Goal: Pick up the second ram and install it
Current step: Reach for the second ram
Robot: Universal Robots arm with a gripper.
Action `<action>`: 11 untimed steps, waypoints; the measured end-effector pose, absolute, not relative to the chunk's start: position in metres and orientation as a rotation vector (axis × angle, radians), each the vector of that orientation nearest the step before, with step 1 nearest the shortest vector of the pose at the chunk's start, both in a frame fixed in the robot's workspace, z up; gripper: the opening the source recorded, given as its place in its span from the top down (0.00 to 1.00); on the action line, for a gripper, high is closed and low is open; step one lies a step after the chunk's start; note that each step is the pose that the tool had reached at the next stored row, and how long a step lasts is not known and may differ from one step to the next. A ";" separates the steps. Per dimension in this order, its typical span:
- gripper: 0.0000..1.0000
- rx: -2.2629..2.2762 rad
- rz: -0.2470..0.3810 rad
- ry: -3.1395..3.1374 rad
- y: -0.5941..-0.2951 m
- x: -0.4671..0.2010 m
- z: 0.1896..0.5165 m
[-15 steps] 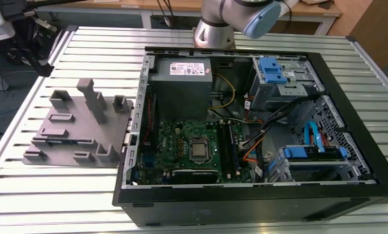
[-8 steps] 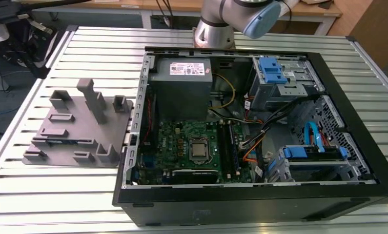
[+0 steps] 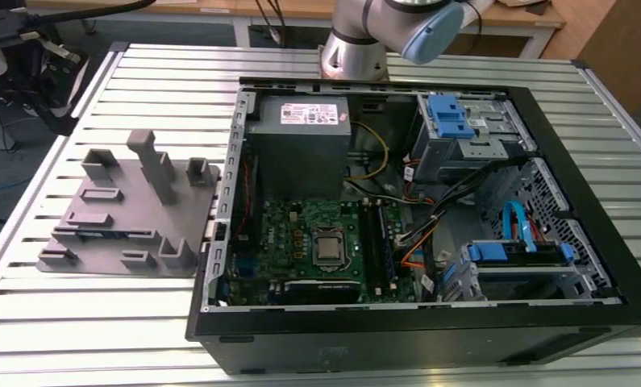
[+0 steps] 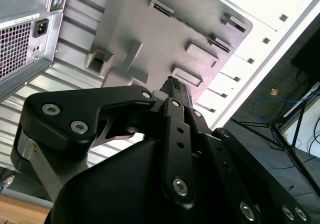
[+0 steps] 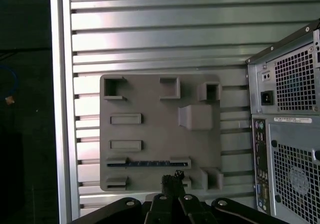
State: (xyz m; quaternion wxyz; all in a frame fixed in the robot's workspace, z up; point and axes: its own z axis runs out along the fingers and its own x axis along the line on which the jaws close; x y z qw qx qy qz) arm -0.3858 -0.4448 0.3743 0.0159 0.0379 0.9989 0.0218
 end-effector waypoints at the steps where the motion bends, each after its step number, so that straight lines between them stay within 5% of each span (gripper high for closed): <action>1: 0.89 0.118 0.068 3.107 -0.445 -0.387 0.373; 11: 0.89 0.118 0.068 3.107 -0.445 -0.390 0.371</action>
